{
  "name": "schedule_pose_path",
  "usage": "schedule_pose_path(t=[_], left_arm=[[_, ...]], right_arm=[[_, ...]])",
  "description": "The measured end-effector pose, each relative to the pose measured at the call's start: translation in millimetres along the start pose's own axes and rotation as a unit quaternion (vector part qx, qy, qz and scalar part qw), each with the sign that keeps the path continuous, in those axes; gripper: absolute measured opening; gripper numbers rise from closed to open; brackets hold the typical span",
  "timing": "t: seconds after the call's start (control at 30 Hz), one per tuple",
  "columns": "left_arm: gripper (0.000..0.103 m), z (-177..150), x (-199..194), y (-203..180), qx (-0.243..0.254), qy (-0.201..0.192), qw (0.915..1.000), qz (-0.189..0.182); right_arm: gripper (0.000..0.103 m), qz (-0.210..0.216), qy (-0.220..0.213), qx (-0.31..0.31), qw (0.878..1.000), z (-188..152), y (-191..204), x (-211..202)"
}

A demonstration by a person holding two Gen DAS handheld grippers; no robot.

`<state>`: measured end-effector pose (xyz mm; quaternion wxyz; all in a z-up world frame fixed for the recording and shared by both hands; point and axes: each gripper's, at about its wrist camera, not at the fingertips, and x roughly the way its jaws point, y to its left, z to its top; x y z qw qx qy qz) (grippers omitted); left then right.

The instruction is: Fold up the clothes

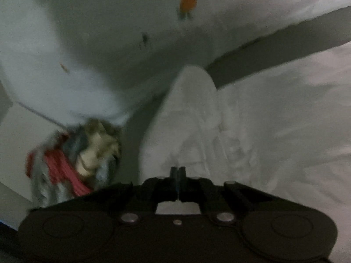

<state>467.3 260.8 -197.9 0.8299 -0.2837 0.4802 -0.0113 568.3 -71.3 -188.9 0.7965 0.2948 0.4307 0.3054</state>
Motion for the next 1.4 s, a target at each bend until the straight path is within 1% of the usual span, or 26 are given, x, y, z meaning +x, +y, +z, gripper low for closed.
schedule_pose_path(t=[0.07,0.17,0.2,0.3,0.33,0.4,0.43,0.47,0.5,0.6,0.63,0.67,0.73,0.8,0.83,0.87,0.9,0.97,1.07,1.17,1.2,1.27,1.3,1.33,1.37,1.4], left_arm=[[0.051,-2.8,-2.6,-4.6,0.02,0.002,0.9998,0.007],[0.051,-10.4,-6.5,-12.1,0.047,0.006,0.9988,0.013],[0.051,-13.2,-7.1,-14.0,0.053,0.007,0.9985,0.013],[0.052,-19.6,-7.2,-16.7,0.058,0.013,0.9981,0.017],[0.052,-20.9,-7.4,-16.6,0.058,0.013,0.9981,0.018],[0.052,-22.3,-7.8,-15.7,0.059,0.013,0.998,0.019],[0.052,-22.8,-7.4,-15.4,0.058,0.013,0.998,0.019],[0.052,-23.3,-6.7,-15.1,0.058,0.014,0.998,0.02],[0.053,-23.6,-6.4,-15.7,0.059,0.014,0.9979,0.021],[0.053,-24.3,-6.5,-19.2,0.067,0.015,0.9973,0.028],[0.053,-23.4,-5.6,-20.1,0.066,0.016,0.9973,0.028],[0.053,-23.1,-5.6,-19.8,0.064,0.017,0.9974,0.028],[0.053,-23.3,-6.3,-19.1,0.06,0.02,0.9977,0.026],[0.053,-24.4,-7.0,-19.6,0.062,0.024,0.9974,0.029],[0.053,-25.2,-7.0,-20.7,0.065,0.024,0.9971,0.031],[0.053,-26.0,-6.9,-21.8,0.067,0.025,0.9969,0.032],[0.053,-26.9,-7.1,-22.5,0.068,0.026,0.9968,0.032],[0.054,-27.9,-7.5,-23.0,0.065,0.029,0.9971,0.029],[0.058,-29.3,-7.2,-24.4,0.068,0.04,0.9966,0.023],[0.06,-31.9,-6.6,-28.3,0.086,0.043,0.995,0.028],[0.06,-32.0,-6.5,-28.9,0.091,0.041,0.9945,0.033],[0.06,-31.6,-6.2,-29.5,0.098,0.041,0.9936,0.04],[0.06,-31.1,-5.9,-29.5,0.1,0.042,0.9932,0.042],[0.06,-31.1,-5.8,-29.7,0.102,0.043,0.993,0.042],[0.06,-31.0,-5.6,-29.9,0.104,0.043,0.9927,0.042],[0.06,-31.0,-5.2,-30.3,0.106,0.043,0.9926,0.042]], right_arm=[[0.0,0.007,-0.027,0.024,0.999,-4.1,-3.2,-27.0],[0.0,-0.04,-0.052,0.048,0.997,-7.8,-12.2,-47.1],[0.0,-0.066,-0.042,0.052,0.996,-9.6,-17.7,-45.2],[0.004,-0.093,-0.018,0.087,0.992,-16.3,-36.5,-47.5],[0.007,-0.078,-0.027,0.097,0.992,-19.9,-37.5,-52.4],[0.021,-0.047,-0.042,0.112,0.992,-26.7,-36.7,-61.0],[0.033,-0.039,-0.043,0.106,0.993,-27.8,-33.6,-61.8],[0.037,-0.031,-0.044,0.1,0.993,-28.9,-30.5,-62.0],[0.038,-0.028,-0.04,0.087,0.995,-29.5,-26.5,-58.4],[0.041,-0.037,-0.03,0.049,0.998,-25.9,-14.5,-46.9],[0.045,-0.035,-0.03,0.041,0.998,-24.1,-13.1,-42.3],[0.052,-0.033,-0.029,0.032,0.999,-22.6,-11.7,-37.9],[0.054,-0.029,-0.007,0.019,0.999,-23.5,-9.3,-31.2],[0.05,-0.024,0.015,0.005,1.0,-24.5,-7.0,-24.5],[0.037,-0.022,0.025,-0.002,0.999,-25.0,-5.8,-21.2],[0.009,-0.02,0.036,-0.009,0.999,-25.5,-4.6,-17.8],[0.008,-0.018,0.045,-0.013,0.999,-26.3,-3.8,-15.3],[0.006,-0.01,0.041,0.014,0.999,-32.3,-7.5,-24.0],[0.006,-0.016,0.033,0.061,0.997,-46.9,-17.0,-39.8],[0.005,-0.03,0.033,0.103,0.994,-56.9,-29.4,-49.2],[0.004,-0.042,0.036,0.102,0.993,-57.7,-29.8,-51.8],[0.008,-0.071,0.03,0.078,0.994,-56.4,-27.0,-60.8],[0.01,-0.073,0.017,0.077,0.994,-55.5,-26.7,-65.1],[0.02,-0.074,0.003,0.083,0.994,-54.6,-28.5,-69.4],[0.036,-0.074,-0.013,0.088,0.993,-52.2,-30.8,-73.3],[0.043,-0.074,-0.024,0.089,0.993,-49.1,-32.7,-74.6]])
